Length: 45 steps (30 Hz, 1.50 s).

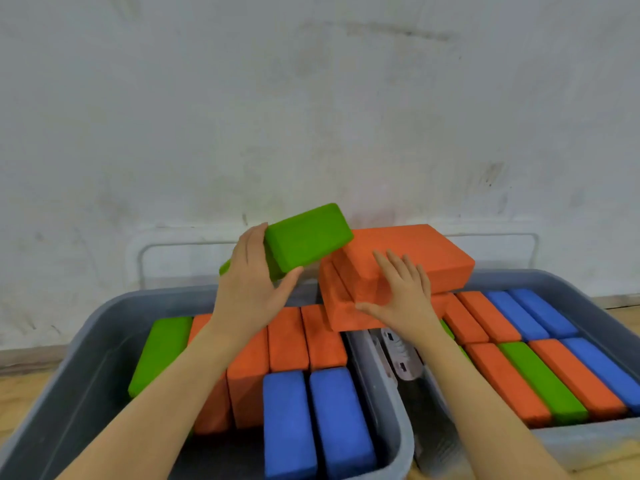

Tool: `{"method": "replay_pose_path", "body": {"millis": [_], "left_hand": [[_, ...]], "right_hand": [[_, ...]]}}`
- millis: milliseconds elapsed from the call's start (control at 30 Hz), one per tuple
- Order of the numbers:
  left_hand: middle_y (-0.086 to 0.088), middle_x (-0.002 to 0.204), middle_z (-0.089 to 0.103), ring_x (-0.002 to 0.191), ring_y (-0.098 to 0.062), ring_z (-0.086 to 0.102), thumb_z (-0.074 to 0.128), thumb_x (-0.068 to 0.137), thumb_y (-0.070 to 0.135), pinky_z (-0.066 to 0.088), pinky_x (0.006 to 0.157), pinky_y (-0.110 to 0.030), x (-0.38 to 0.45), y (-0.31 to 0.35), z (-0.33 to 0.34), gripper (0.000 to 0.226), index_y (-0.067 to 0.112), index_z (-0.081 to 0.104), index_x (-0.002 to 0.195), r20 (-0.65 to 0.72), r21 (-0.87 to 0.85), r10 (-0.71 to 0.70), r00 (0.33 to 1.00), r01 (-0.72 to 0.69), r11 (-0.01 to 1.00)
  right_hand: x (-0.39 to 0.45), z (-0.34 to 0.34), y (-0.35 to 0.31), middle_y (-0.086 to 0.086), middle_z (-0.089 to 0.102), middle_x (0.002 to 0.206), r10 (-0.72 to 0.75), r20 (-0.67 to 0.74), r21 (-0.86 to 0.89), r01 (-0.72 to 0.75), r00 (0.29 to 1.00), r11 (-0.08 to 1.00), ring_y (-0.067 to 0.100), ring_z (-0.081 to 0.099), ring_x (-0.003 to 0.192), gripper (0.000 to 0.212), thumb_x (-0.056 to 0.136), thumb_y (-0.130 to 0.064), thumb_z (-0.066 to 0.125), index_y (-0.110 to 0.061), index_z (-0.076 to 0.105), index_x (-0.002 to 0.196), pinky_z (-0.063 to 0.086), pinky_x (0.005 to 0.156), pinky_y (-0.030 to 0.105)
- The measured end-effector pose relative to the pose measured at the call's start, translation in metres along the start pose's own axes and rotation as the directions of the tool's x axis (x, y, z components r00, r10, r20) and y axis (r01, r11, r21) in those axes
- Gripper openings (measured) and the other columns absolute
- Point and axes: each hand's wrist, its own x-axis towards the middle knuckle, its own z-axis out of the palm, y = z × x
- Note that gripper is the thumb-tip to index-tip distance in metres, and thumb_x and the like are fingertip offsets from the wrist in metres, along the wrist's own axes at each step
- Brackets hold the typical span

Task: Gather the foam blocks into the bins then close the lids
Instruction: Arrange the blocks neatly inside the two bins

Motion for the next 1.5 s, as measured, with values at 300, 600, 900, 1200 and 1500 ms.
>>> {"method": "replay_pose_path", "body": {"millis": [300,600,900,1200,1500], "left_hand": [[-0.019,0.134,0.046,0.086,-0.038,0.054,0.048,0.081,0.049,0.050,0.067,-0.042,-0.011,0.001,0.008,0.058,0.022,0.053,0.132,0.135,0.425,0.050,0.990,-0.104,0.899],[-0.021,0.126,0.052,0.095,-0.039,0.059,0.044,0.082,0.047,0.054,0.054,-0.040,-0.017,-0.005,-0.009,0.059,0.015,0.055,0.130,0.159,0.348,0.075,0.984,-0.127,0.929],[-0.020,0.125,0.052,0.094,-0.038,0.061,0.047,0.084,0.049,0.052,0.054,-0.042,-0.010,-0.002,-0.049,0.054,0.017,0.059,0.125,-0.144,0.244,-0.117,0.983,0.150,0.958],[-0.012,0.124,0.053,0.094,-0.034,0.063,0.044,0.081,0.059,0.052,0.065,-0.042,-0.019,-0.039,-0.109,0.059,0.022,0.061,0.122,-0.214,0.252,-0.225,0.951,0.276,0.927],[-0.013,0.111,0.050,0.080,-0.034,0.061,0.047,0.079,0.058,0.044,0.052,-0.033,-0.050,-0.056,-0.112,0.057,0.016,0.063,0.112,-0.136,0.330,-0.200,0.970,0.235,0.914]], "right_hand": [[0.012,0.010,0.000,0.011,0.033,0.150,-0.083,0.042,-0.295,0.092,0.996,0.951,0.040,0.019,0.141,0.094,0.065,-0.047,0.079,-0.028,0.033,0.145,-0.001,0.111,0.060],[0.008,0.000,-0.005,0.023,0.058,0.125,-0.219,-0.030,-0.356,0.194,0.975,0.914,0.050,0.054,0.112,0.091,0.056,-0.044,0.087,-0.025,0.042,0.134,0.038,0.085,0.075],[0.012,-0.014,-0.095,0.018,0.054,0.133,-0.152,-0.393,0.129,0.218,0.907,0.968,0.037,0.052,0.121,0.071,0.077,-0.053,0.058,-0.018,0.044,0.137,0.046,0.094,0.054],[-0.003,-0.011,-0.191,-0.002,0.052,0.136,0.016,-0.372,0.451,0.166,0.928,0.877,0.014,0.048,0.124,0.077,0.073,-0.056,0.063,-0.028,0.039,0.141,0.042,0.099,0.033],[-0.026,0.035,-0.196,0.000,0.036,0.142,0.093,-0.142,0.503,-0.009,0.986,0.864,0.012,0.042,0.119,0.070,0.081,-0.039,0.068,-0.023,0.035,0.141,0.045,0.084,0.035]]}}
